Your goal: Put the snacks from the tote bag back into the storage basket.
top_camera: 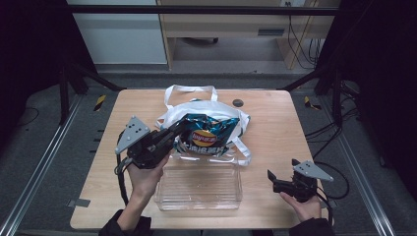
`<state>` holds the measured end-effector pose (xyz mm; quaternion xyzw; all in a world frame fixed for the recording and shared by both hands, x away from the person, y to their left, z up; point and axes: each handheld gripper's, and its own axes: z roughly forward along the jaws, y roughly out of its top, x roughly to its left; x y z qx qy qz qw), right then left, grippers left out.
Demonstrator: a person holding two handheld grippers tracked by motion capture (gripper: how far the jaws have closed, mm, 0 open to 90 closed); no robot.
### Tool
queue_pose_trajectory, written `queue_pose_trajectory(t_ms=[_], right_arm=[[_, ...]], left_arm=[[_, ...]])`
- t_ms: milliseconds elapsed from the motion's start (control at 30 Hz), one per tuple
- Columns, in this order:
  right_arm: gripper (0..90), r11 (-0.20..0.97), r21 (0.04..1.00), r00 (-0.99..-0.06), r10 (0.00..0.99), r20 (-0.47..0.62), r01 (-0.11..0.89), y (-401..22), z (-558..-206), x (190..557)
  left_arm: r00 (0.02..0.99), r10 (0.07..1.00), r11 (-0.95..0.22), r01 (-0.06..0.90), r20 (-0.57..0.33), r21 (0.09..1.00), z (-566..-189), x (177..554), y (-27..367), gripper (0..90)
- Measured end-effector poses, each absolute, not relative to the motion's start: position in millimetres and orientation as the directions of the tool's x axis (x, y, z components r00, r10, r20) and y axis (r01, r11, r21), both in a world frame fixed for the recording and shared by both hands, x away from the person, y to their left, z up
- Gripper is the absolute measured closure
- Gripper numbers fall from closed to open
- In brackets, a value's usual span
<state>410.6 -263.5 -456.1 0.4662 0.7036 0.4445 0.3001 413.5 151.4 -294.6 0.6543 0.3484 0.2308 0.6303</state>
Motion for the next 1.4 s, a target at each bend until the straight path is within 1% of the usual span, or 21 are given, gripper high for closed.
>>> queue_pose_trajectory(t_ms=[467, 900, 1400], right_arm=[[4.6, 0.172, 0.905, -0.385, 0.923, -0.010, 0.389, -263.7, -456.3, 410.4], [4.7, 0.171, 0.905, -0.383, 0.924, -0.010, 0.389, -264.4, -456.2, 410.1], [4.9, 0.181, 0.903, -0.390, 0.921, -0.017, 0.389, -262.9, -456.3, 409.3]], left_arm=[[0.658, 0.742, 0.018, 0.174, -0.130, 0.985, -307.7, 394.6, 161.9, 89.1], [0.646, 0.751, -0.009, 0.216, -0.136, 0.976, -329.9, 385.6, 170.0, 89.1], [0.656, 0.737, -0.027, 0.272, -0.165, 0.962, -351.7, 380.1, 165.5, 89.1]])
